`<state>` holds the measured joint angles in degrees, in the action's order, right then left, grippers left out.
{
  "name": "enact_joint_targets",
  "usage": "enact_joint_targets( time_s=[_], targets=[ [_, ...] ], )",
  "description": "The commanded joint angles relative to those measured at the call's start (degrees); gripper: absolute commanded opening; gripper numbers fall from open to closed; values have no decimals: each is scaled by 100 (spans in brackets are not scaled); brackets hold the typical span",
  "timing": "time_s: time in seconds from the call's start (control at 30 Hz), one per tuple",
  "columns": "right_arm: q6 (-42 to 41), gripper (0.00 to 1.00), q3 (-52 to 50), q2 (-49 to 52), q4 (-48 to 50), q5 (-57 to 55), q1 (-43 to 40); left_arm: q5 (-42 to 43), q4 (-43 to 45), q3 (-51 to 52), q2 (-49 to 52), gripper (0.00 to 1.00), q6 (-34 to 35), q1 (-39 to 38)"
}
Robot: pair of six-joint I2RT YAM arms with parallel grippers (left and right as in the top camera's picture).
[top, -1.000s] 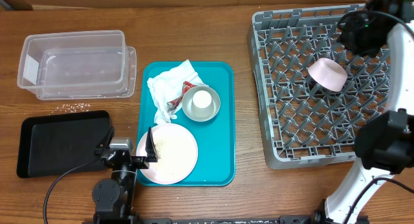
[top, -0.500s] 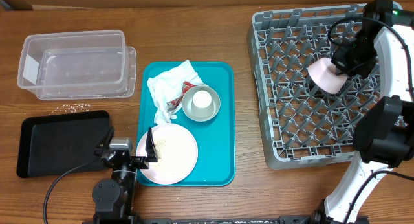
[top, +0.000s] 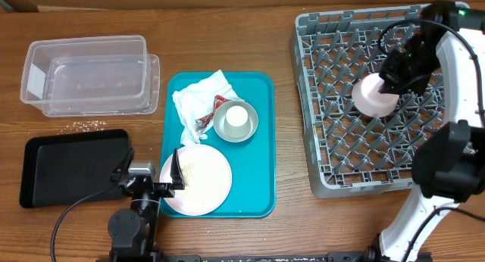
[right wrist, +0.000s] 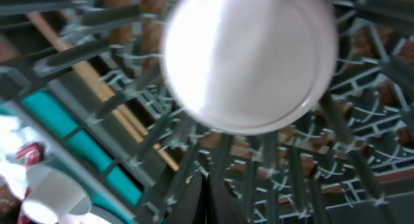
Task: Sort waste into correct bins and load items into the dishwasher
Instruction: 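Lower the pink plate into the dish rack and open the right gripper, then move the right gripper back over the steel cup on the teal tray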
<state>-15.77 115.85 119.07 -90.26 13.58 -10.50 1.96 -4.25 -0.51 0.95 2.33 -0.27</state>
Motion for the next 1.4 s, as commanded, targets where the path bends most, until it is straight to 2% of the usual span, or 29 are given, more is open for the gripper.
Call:
enact_joint_targets(
  time_s=[0.0, 0.2, 0.33, 0.43, 0.57, 0.6, 0.63, 0.7, 0.77, 1.03, 1.13, 1.2, 1.37],
  targets=[
    [70, 6, 13, -501, 184, 153, 173, 42, -4, 24, -61, 100, -151, 24],
    [96, 8, 0, -501, 162, 448, 254, 42, -4, 24, -61, 100, -151, 24],
    [748, 9, 2, -503, 98, 1368, 789, 42, -4, 24, -61, 100, -151, 24],
    [752, 12, 2, -503, 153, 1338, 1364, 42, -4, 24, -61, 100, -151, 24],
    [713, 30, 2, -503, 354, 1115, 2221, 42, -4, 24, -61, 100, -151, 24],
    [680, 40, 2, -501, 439, 955, 2549, 42, -4, 24, -61, 100, -151, 24],
    [680, 55, 2, -501, 507, 850, 2789, 42, -4, 24, -61, 100, -151, 24],
    [542, 70, 2, -501, 621, 603, 3246, 42, -4, 24, -61, 100, -151, 24],
    [223, 75, 2, -501, 737, 400, 3716, 42, -4, 24, -61, 100, -151, 24],
    [-236, 82, 2, -501, 1272, 402, 4791, 42, -4, 24, -61, 100, -151, 24],
    [-234, 89, 2, -501, 1412, 400, 5049, 42, -4, 24, -61, 100, -151, 24],
    [-234, 98, 2, -501, 1502, 400, 5217, 42, -4, 24, -61, 100, -151, 24],
    [-234, 100, 2, -501, 1652, 400, 5458, 42, -4, 24, -61, 100, -151, 24]
  ],
)
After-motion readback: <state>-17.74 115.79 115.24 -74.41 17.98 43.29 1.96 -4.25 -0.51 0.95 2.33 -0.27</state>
